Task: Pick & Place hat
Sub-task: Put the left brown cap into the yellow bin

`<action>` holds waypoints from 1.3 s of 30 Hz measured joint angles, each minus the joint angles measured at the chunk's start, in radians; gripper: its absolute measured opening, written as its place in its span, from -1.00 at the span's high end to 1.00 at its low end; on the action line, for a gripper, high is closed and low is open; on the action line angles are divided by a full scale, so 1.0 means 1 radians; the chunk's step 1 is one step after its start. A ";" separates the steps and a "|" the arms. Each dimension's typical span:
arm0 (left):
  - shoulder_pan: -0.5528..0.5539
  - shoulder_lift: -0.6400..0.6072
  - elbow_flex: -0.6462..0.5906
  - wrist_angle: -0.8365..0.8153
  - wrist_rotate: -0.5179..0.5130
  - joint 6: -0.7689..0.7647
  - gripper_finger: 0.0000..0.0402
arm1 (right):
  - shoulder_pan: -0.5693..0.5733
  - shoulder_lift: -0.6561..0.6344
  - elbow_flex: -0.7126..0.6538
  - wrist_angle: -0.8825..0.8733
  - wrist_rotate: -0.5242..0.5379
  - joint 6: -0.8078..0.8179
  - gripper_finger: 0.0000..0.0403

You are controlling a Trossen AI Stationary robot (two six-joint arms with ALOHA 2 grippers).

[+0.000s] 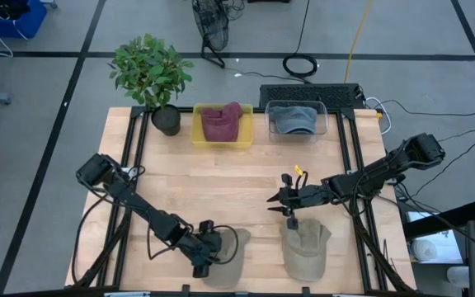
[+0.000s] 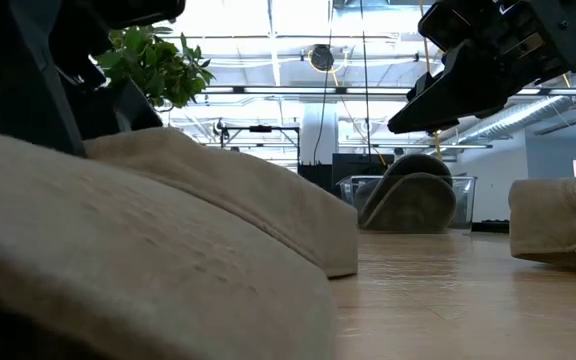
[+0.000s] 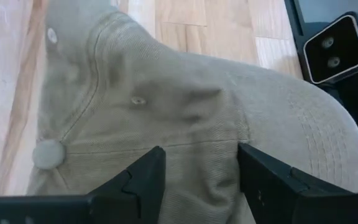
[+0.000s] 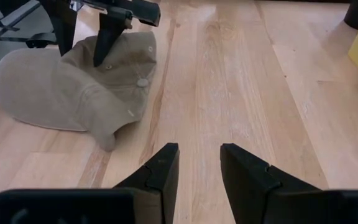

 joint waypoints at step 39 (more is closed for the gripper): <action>0.333 -0.433 -0.002 -0.423 -0.102 0.561 0.90 | 0.000 0.000 0.001 -0.025 -0.001 0.002 0.48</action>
